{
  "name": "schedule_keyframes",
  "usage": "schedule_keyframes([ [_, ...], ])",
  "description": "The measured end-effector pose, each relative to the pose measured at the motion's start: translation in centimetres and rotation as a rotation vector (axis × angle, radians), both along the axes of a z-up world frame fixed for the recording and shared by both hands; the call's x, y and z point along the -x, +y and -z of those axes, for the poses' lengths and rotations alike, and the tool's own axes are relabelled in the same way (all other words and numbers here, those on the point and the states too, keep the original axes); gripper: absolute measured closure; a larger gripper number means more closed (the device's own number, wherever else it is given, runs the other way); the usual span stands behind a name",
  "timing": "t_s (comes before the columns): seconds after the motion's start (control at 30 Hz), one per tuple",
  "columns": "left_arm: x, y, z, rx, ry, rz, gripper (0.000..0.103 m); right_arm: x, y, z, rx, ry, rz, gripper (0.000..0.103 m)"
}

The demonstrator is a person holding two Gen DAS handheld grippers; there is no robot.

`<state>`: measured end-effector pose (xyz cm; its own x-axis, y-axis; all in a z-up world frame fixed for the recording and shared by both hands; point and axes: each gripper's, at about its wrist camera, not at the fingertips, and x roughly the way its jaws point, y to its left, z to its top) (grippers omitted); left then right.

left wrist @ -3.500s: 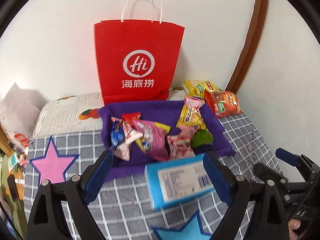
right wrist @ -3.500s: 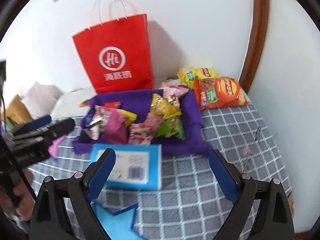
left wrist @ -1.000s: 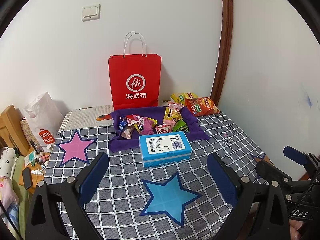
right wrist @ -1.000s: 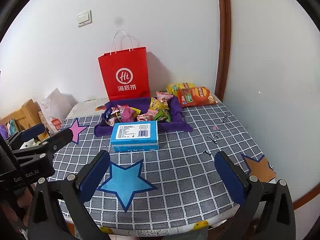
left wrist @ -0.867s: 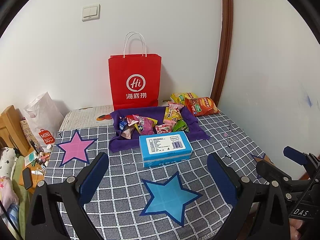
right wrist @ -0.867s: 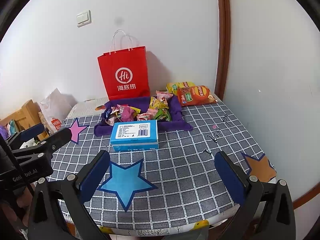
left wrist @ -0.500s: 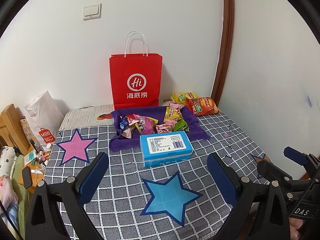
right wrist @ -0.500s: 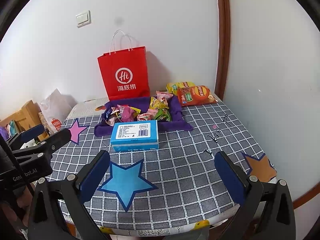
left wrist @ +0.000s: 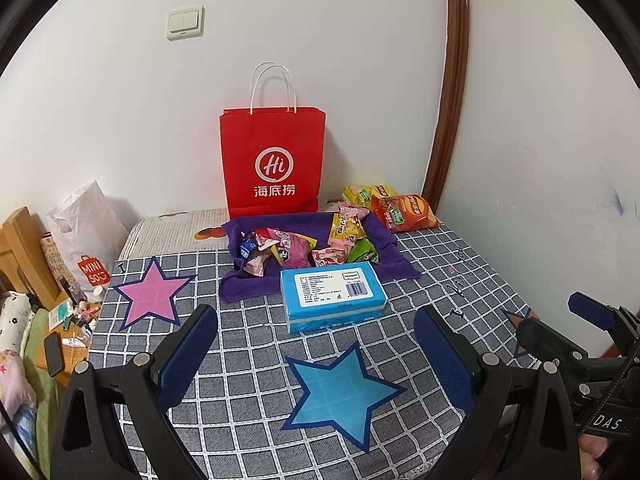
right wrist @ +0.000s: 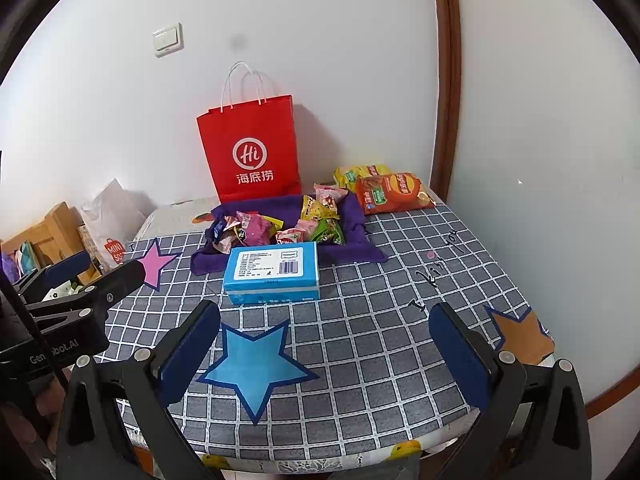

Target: Organize snacks

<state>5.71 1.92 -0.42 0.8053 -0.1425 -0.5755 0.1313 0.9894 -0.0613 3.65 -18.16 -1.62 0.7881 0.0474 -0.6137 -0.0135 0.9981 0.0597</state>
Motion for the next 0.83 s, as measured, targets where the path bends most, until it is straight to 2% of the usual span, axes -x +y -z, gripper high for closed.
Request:
schedule_keyframes([
  [0.83, -0.14, 0.44, -0.02, 0.005, -0.006, -0.002, 0.004, 0.23, 0.95, -0.36, 0.005, -0.022, -0.016, 0.000],
])
